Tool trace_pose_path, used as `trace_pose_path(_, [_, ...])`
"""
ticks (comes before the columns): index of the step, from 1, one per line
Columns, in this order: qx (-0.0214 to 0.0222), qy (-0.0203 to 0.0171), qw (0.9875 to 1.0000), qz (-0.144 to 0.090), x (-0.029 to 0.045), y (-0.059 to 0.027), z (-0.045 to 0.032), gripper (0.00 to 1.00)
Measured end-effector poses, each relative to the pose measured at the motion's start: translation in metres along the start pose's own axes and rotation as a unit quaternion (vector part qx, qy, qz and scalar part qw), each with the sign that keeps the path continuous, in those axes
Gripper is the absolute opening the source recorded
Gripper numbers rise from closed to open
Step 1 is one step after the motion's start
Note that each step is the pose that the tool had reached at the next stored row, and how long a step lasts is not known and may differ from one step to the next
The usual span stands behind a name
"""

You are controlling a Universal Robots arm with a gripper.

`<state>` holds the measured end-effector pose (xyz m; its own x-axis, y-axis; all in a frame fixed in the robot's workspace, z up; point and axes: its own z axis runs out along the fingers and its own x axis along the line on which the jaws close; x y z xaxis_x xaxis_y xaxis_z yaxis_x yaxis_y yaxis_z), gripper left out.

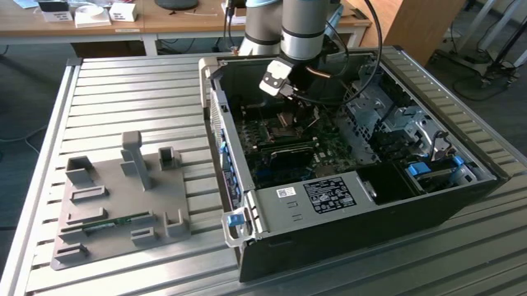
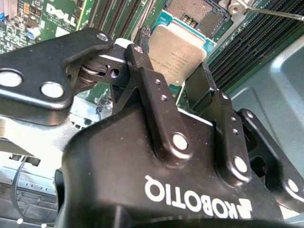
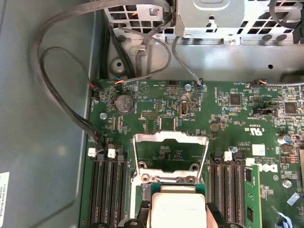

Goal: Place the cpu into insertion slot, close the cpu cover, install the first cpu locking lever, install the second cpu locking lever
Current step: 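Place the cpu into insertion slot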

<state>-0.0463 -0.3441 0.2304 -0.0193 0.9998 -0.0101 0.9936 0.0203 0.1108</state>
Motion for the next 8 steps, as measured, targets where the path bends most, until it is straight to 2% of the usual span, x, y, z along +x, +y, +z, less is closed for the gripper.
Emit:
trace_pose_path(3, [0.0004,0.0,1.0,0.0,0.0,0.0,0.0001,0.54])
trace_pose_path(4, [0.0029,0.0001,1.0,0.0,0.0001,0.0001,0.0002,0.54])
trace_pose_path(6, [0.0123,0.0002,0.9999,0.0,0.0,0.0004,0.0002,0.54])
trace_pose_path(7, [0.0153,0.0003,0.9999,0.0,0.0,0.0005,0.0002,0.54])
trace_pose_path(8, [0.0154,0.0002,0.9999,0.0,0.0,0.0004,0.0001,0.54])
